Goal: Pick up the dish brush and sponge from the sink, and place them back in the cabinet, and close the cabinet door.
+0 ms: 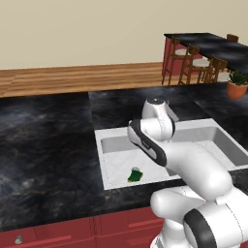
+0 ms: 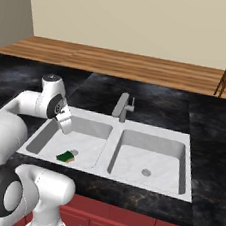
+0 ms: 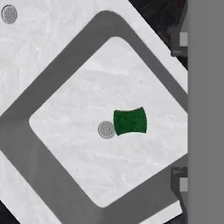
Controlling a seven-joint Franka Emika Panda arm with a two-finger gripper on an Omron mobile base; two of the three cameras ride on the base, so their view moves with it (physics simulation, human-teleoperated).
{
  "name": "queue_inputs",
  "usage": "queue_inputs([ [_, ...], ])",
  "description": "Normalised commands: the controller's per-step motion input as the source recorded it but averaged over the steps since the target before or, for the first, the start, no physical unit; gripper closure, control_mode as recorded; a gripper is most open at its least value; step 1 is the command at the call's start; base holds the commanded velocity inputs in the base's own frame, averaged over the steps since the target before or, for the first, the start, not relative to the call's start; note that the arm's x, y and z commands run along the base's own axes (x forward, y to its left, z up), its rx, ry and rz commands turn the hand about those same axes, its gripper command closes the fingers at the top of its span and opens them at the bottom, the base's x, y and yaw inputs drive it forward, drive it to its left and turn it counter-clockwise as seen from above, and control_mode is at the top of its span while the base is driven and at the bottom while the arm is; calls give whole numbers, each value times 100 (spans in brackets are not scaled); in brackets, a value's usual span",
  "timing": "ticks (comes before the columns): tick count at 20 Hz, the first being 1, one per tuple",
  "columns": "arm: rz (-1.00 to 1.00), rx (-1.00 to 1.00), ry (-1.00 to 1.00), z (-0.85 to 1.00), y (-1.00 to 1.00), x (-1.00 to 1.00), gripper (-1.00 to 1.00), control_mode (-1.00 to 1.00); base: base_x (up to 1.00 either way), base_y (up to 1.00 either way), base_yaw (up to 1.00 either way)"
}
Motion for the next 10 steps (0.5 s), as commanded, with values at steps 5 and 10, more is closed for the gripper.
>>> queue_inputs([
  [5,0,0,0,-22,0,37,-100,-100,0,0,0],
  [10,0,0,2,-24,3,26,-100,-100,0,0,0],
])
